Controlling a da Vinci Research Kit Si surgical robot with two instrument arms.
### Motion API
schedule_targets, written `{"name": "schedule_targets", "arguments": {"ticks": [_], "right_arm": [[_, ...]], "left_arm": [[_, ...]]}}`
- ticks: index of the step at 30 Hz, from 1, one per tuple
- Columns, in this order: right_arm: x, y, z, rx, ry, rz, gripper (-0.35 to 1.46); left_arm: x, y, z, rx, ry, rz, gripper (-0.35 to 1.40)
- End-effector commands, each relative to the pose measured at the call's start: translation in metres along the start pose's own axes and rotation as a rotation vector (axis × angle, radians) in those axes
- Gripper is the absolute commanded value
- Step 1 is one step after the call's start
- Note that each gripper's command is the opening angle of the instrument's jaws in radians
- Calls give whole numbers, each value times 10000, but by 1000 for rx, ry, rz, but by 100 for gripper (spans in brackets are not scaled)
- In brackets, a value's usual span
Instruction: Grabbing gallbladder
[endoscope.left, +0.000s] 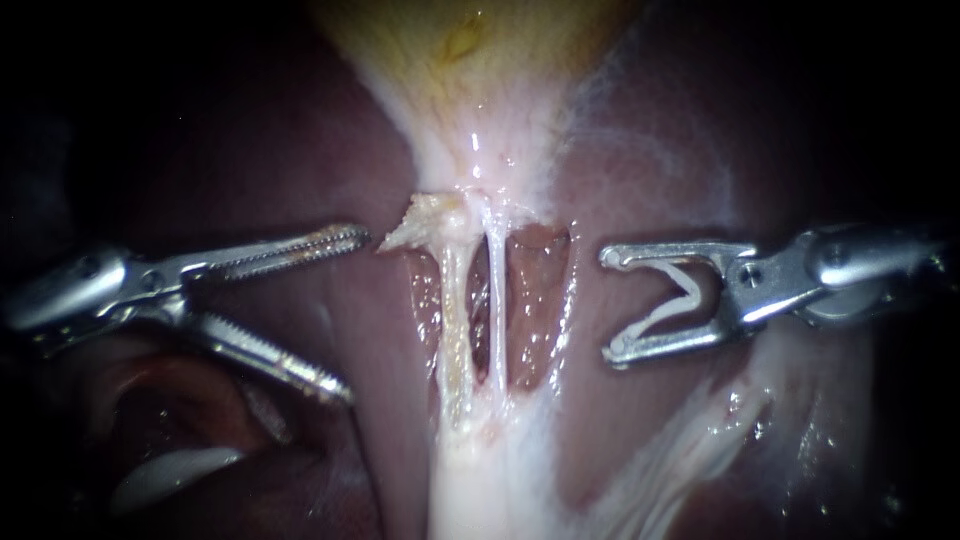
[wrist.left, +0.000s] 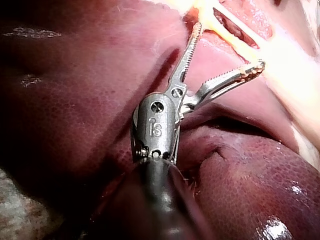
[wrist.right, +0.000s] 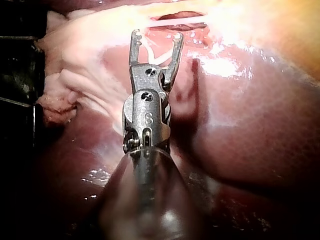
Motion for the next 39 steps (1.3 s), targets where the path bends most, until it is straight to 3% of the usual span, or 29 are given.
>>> {"name": "schedule_targets", "arguments": {"ticks": [1,7,17,27,35,39], "right_arm": [[0,0,0,0,0,0,50],[0,-1,-1,1,1,-1,50],[0,-1,-1,1,1,-1,50],[0,-1,0,1,0,-1,50],[0,-1,0,1,0,-1,50],[0,-1,0,1,0,-1,50]], "left_arm": [[-1,0,-1,0,0,0,119],[-1,7,0,3,-1,-2,116],[2,41,10,-10,0,-7,103],[11,64,29,-35,2,-24,76],[22,78,31,-53,5,-38,59],[23,82,29,-62,7,-38,40]]}}
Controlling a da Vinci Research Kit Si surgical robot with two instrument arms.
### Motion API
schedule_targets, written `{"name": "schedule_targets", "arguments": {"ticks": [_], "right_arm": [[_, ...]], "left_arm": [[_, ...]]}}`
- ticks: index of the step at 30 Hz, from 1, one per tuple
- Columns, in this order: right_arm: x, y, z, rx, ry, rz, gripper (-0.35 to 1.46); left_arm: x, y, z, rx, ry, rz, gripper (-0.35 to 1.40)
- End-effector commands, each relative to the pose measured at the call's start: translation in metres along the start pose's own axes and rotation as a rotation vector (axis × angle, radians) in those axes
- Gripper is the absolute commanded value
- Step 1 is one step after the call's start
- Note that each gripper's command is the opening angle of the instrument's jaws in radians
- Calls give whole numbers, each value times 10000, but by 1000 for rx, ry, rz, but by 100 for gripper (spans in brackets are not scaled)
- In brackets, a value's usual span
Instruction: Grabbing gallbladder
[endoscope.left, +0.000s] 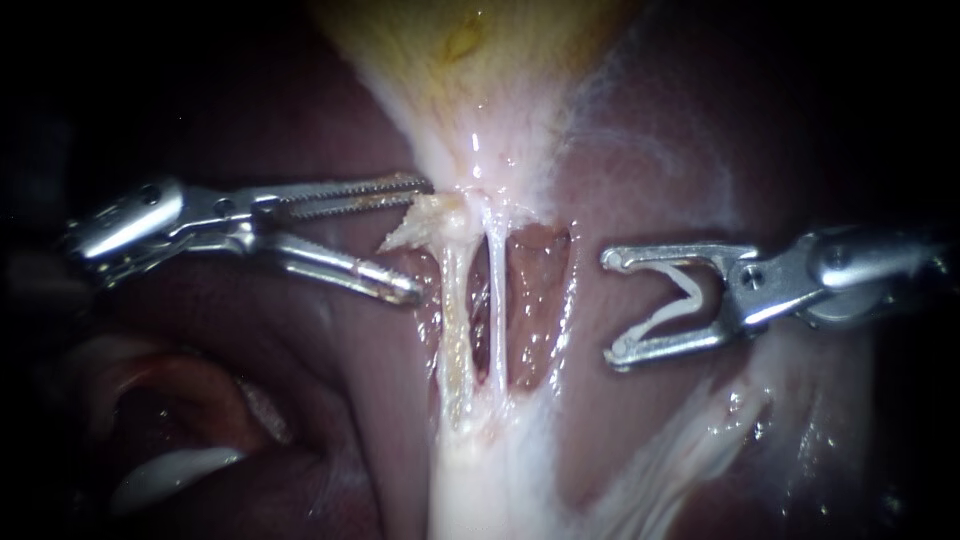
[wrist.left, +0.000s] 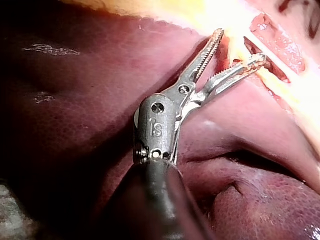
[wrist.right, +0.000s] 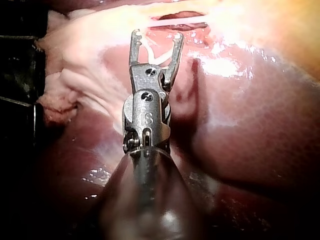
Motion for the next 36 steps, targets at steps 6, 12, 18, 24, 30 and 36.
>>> {"name": "schedule_targets", "arguments": {"ticks": [6,12,18,24,30,36], "right_arm": [[0,0,0,0,0,0,50],[0,0,0,0,0,0,50],[0,0,0,0,0,0,50],[0,0,0,0,0,0,50],[0,0,0,0,0,0,50],[0,0,-1,0,0,0,50]], "left_arm": [[3,6,-2,-9,1,-6,9],[8,10,-6,-18,3,-22,-27],[7,11,-14,-21,12,-46,-35],[-3,8,-25,-17,29,-99,-35],[-26,0,-41,-9,28,-118,-35],[-61,-14,-65,2,29,-138,-35]]}}
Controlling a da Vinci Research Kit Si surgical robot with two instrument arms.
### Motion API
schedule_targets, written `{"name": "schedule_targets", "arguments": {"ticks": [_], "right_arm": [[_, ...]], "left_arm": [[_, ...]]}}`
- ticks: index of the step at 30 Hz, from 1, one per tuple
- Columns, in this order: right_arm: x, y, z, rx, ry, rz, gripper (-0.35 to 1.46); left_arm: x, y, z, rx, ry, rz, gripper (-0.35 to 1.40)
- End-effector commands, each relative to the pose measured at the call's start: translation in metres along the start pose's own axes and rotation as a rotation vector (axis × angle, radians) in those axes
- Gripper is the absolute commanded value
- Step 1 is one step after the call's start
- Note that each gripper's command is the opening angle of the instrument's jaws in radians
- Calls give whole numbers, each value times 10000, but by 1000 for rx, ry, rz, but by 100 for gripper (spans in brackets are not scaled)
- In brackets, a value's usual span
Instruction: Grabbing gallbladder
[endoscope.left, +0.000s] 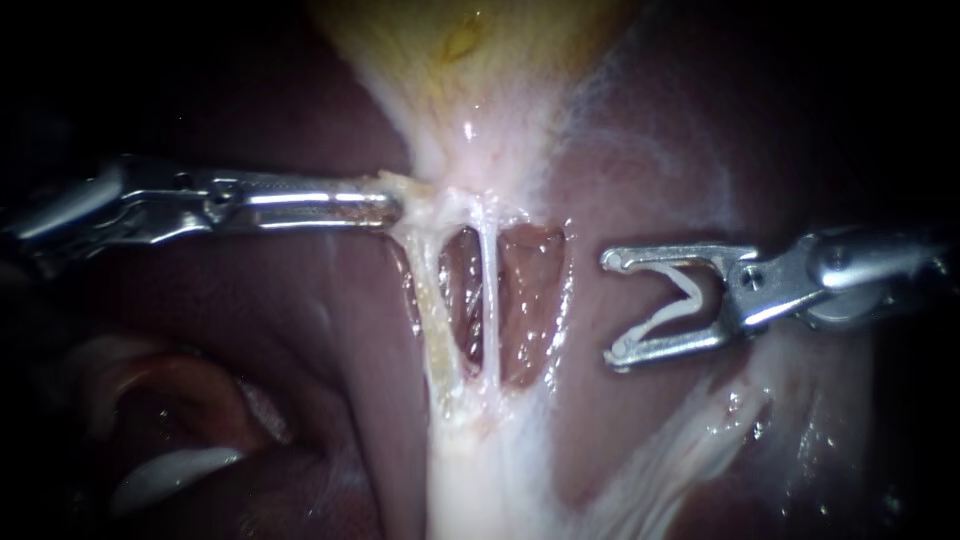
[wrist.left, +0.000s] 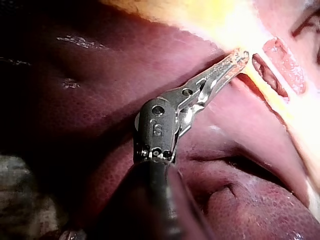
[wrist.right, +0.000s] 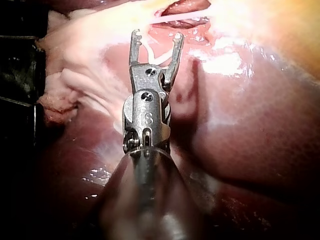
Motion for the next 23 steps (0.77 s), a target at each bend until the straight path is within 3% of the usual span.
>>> {"name": "schedule_targets", "arguments": {"ticks": [1,8,23], "right_arm": [[0,0,0,0,0,0,50],[0,0,0,0,0,0,50],[0,1,1,-1,0,0,50]], "left_arm": [[-5,-3,-4,3,1,-2,-35],[-23,-16,-24,4,-13,-14,-35],[-23,-16,-26,2,-12,-14,-35]]}}
